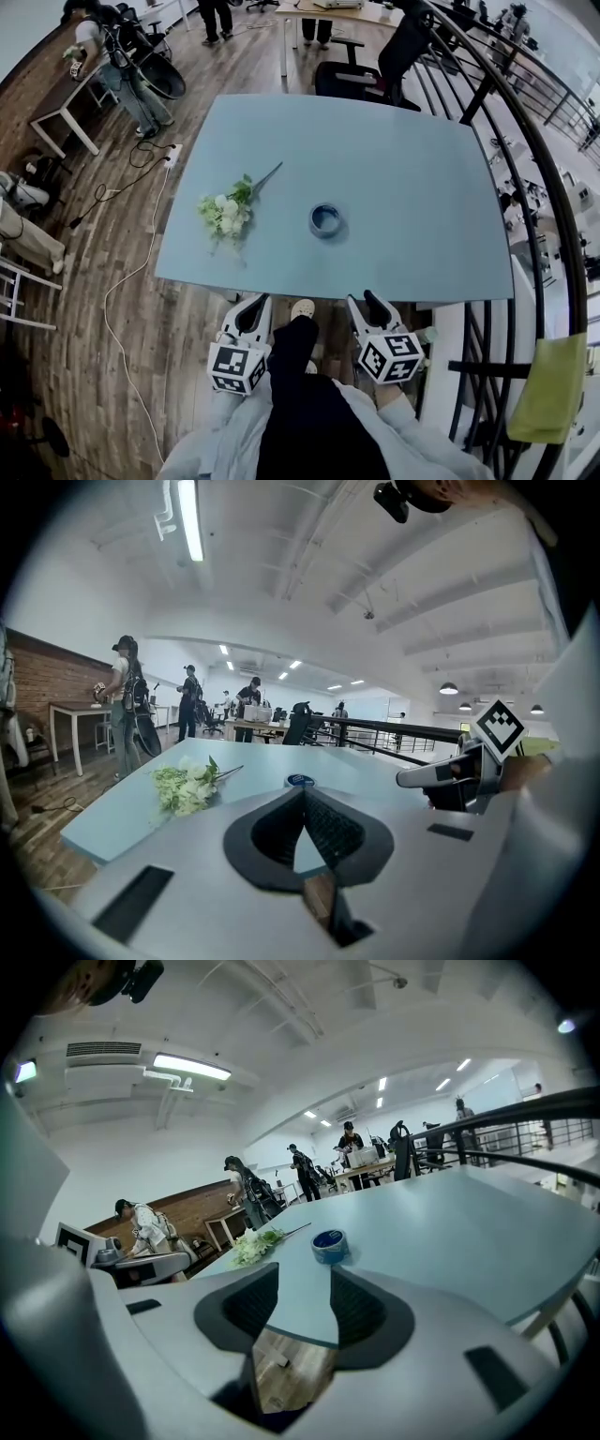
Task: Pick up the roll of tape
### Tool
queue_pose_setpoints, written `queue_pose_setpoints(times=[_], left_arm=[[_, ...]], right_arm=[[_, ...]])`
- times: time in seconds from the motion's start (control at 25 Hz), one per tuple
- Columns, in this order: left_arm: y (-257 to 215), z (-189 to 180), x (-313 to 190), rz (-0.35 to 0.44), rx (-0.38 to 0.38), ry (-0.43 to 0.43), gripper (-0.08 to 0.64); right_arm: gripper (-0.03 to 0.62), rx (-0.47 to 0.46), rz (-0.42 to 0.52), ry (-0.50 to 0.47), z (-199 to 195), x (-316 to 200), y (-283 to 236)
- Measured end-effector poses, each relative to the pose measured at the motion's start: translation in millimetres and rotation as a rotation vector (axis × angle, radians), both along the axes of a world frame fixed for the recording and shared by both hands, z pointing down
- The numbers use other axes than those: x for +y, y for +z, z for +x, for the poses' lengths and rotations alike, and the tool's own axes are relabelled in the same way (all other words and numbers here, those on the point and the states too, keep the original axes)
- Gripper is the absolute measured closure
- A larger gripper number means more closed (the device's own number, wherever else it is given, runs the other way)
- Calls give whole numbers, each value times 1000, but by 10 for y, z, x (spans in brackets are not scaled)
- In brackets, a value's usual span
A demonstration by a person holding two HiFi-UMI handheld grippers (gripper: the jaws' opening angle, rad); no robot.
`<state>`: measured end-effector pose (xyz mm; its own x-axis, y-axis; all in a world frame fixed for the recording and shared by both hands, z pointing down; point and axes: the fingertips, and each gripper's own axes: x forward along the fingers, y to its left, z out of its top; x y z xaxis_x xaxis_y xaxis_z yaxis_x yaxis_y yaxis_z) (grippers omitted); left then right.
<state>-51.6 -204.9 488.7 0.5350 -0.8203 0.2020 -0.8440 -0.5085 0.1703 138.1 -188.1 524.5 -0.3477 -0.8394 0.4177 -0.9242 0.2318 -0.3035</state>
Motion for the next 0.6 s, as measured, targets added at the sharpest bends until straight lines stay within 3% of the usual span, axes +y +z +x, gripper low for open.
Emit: queue_pose_setpoints(times=[0.6], left_arm=[[-83, 215, -1101, -31, 1, 11, 545]], right_arm=[[400, 26, -69, -11, 137, -1097, 42]])
